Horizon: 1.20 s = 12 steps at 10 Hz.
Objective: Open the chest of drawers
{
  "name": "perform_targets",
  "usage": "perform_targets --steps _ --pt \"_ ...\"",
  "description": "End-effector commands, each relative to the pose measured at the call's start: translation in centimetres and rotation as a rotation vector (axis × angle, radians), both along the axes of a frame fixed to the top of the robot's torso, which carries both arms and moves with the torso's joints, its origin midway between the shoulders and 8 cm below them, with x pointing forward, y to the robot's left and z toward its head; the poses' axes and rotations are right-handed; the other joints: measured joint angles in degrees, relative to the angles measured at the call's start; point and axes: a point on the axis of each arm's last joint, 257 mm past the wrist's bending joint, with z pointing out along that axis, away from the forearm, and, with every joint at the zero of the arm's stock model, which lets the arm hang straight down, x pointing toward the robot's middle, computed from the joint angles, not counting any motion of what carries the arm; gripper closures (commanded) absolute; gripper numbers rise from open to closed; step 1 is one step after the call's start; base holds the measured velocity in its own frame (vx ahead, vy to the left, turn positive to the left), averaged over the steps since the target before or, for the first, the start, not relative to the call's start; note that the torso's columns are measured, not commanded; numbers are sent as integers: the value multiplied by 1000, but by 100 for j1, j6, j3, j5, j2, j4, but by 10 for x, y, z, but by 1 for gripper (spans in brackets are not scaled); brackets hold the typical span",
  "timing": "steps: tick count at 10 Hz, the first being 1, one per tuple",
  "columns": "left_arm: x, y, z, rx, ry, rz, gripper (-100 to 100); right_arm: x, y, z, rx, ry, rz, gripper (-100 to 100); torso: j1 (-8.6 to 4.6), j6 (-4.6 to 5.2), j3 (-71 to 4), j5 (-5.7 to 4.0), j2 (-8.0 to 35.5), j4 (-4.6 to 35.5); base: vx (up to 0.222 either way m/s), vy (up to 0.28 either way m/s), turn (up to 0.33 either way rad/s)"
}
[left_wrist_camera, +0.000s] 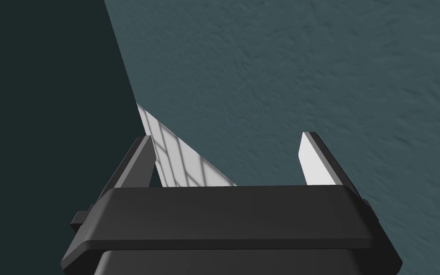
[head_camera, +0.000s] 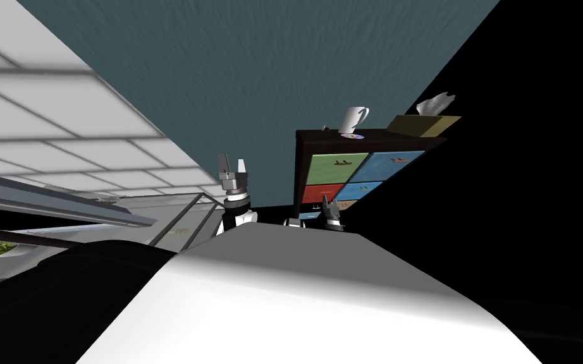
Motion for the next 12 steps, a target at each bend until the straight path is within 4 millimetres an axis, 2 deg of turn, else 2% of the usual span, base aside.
perform_targets --steps 1,7,12 --pt "0 0 0 0 0 0 0 0 3 -12 108 26 13 -100 1 5 -1 0 -2 -1 13 -77 167" --pt "0 0 0 0 0 0 0 -1 12 -32 314 64 23 -100 -6 1 -2 -2 -3 -1 4 -68 165" --pt "0 0 0 0 0 0 0 5 37 -46 606 76 -4 -100 -1 3 -2 0 -2 -1 -8 -74 182"
